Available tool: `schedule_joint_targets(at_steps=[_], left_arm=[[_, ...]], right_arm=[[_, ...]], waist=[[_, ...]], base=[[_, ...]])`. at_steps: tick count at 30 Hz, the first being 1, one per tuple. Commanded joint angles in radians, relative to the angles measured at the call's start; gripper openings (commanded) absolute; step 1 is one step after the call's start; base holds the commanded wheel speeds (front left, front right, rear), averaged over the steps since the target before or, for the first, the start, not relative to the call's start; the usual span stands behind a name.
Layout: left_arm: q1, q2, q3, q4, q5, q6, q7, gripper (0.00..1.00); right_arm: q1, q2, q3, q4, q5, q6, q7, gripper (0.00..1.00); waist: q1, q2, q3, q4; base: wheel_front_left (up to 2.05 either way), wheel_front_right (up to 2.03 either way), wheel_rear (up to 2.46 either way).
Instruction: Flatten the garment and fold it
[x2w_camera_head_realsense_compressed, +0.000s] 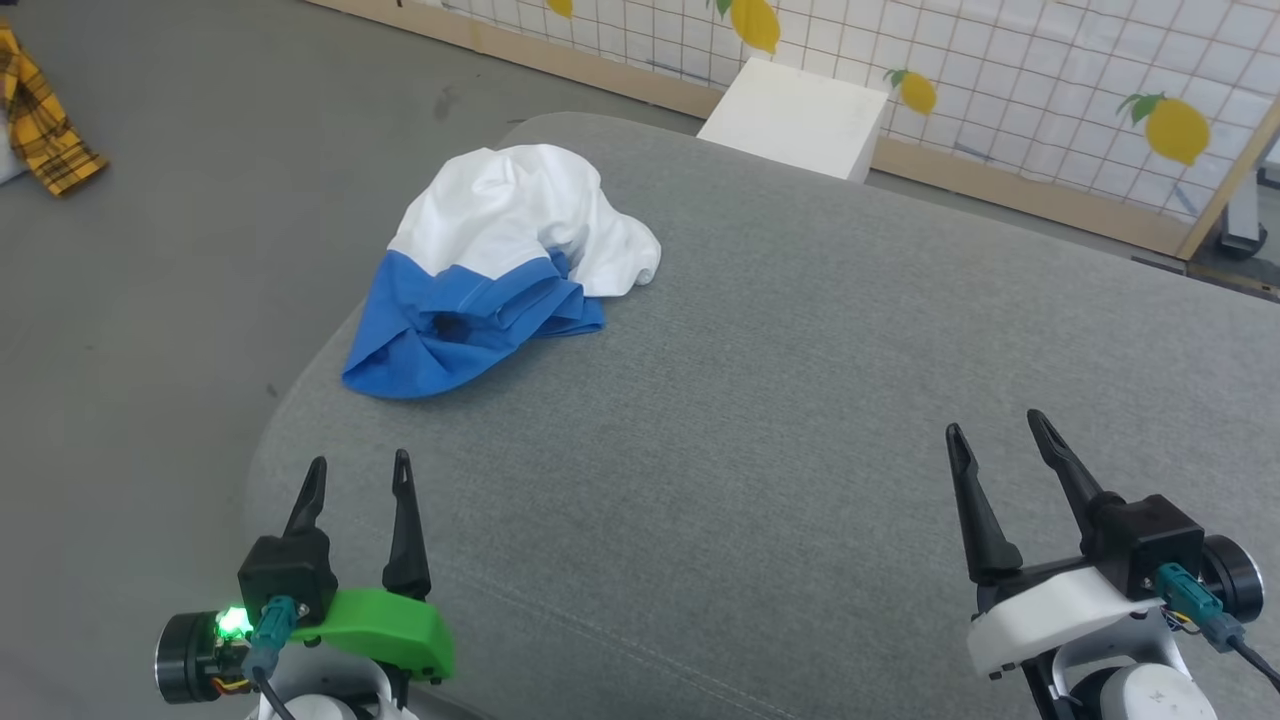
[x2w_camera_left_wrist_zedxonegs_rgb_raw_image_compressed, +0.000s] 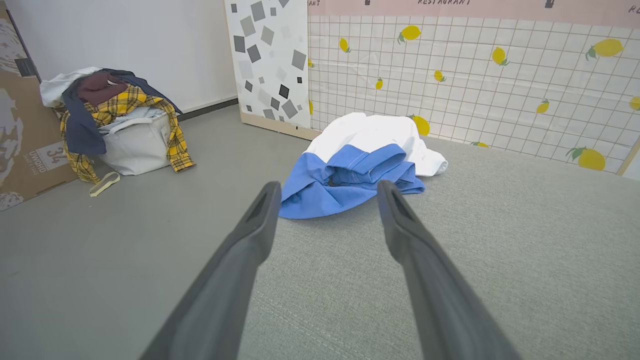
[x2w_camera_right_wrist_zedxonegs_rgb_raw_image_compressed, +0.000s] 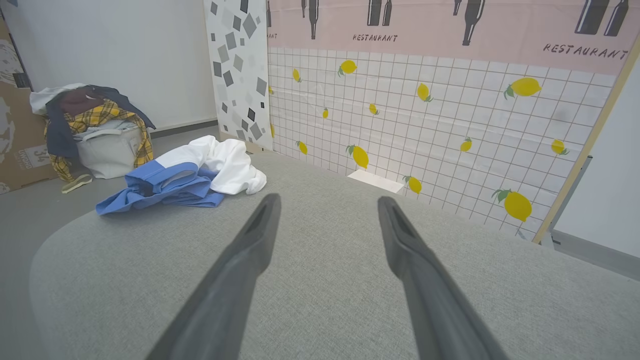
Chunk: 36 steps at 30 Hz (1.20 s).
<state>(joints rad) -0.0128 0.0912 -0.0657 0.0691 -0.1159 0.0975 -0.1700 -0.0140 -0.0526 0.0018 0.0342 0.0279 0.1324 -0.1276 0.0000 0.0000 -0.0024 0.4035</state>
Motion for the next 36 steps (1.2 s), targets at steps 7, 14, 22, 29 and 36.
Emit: schedule_joint_targets(at_steps=[7,14,22,29,36], left_arm=[[0.024,0.014,-0.012,-0.008,-0.020,0.017,-0.014,1.00],[0.028,0.023,-0.024,-0.007,-0.031,0.026,-0.021,1.00],[0.022,0.037,-0.030,0.015,-0.051,0.028,-0.041,1.00],[0.029,0.036,-0.049,0.002,-0.055,0.048,-0.050,1.00],[0.029,0.044,-0.059,0.001,-0.069,0.060,-0.060,1.00]], right_arm=[[-0.002,0.002,-0.002,0.007,0.009,-0.001,-0.022,1.00],[-0.001,0.002,-0.007,0.007,0.012,-0.001,-0.033,1.00],[-0.005,0.002,-0.009,0.011,0.018,-0.002,-0.046,1.00],[-0.007,0.002,-0.011,0.015,0.024,-0.002,-0.057,1.00],[-0.009,0.002,-0.014,0.016,0.029,-0.002,-0.066,1.00]], waist=[[0.0000,0.0000,0.002,0.029],[0.0000,0.0000,0.003,0.059],[0.0000,0.0000,0.005,0.093],[0.0000,0.0000,0.009,0.118],[0.0000,0.0000,0.014,0.140]], base=[[0.00,0.00,0.00],[0.00,0.00,0.00],[0.00,0.00,0.00],[0.00,0.00,0.00],[0.00,0.00,0.00]])
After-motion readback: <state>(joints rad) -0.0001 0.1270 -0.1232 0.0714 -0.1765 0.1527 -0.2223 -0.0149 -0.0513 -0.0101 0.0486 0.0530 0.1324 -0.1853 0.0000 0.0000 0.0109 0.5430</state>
